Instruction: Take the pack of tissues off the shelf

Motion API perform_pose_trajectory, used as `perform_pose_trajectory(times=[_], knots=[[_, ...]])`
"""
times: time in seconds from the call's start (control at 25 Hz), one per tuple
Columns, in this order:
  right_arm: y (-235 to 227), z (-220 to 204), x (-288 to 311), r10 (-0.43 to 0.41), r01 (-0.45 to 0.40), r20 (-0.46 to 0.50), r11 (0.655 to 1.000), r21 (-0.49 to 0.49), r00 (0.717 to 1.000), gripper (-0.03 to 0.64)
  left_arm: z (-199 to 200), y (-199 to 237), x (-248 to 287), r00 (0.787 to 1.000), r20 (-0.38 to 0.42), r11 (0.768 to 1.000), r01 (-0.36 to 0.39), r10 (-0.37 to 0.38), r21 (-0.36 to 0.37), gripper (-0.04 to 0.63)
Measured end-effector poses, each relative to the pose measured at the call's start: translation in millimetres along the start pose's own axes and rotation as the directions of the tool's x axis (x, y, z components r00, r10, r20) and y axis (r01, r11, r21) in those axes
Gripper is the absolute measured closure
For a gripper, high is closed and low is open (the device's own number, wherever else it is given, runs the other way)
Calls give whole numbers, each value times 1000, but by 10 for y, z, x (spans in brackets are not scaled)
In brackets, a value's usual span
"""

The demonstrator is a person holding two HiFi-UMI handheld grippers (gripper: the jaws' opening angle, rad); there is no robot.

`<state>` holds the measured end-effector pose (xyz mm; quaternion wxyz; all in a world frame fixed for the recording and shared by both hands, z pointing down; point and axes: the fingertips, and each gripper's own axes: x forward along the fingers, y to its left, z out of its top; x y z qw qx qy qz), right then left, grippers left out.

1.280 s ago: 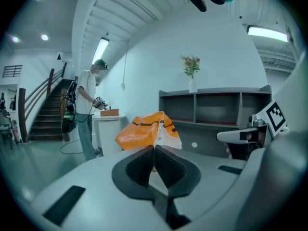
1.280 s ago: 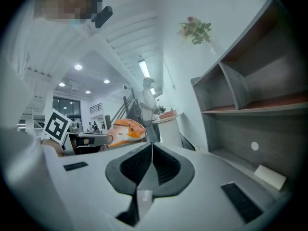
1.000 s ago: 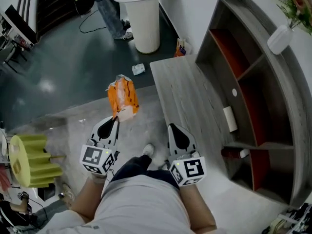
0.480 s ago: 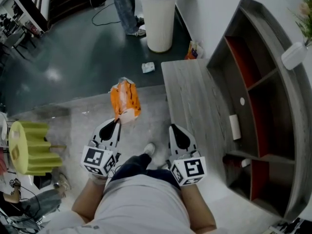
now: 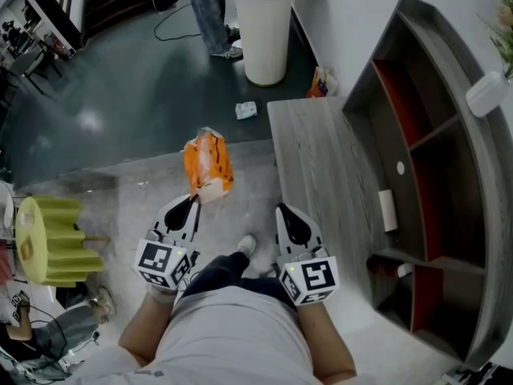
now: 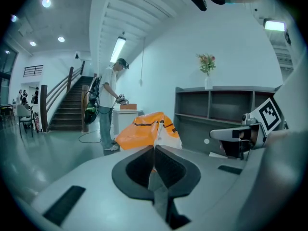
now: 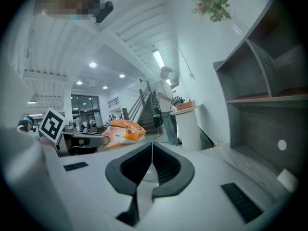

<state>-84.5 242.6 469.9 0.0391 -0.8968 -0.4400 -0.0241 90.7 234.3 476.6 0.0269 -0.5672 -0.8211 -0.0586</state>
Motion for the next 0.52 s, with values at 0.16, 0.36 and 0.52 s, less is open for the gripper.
perform_pose_trajectory(times=[0.16, 0.36, 0.52], knots=[[21, 9, -10, -4, 4, -1, 1000, -2, 1000, 598, 5, -1, -3, 1000, -3, 1000, 9, -9, 2, 578], [71, 32, -41, -16, 16, 1, 1000, -9, 1000, 598, 31, -12, -25, 1000, 2, 1000, 27, -27, 6, 577], [89, 60, -83, -31, 31, 3, 999, -11, 1000, 598, 49, -35, -49, 999, 2, 999, 42, -42, 12, 578]])
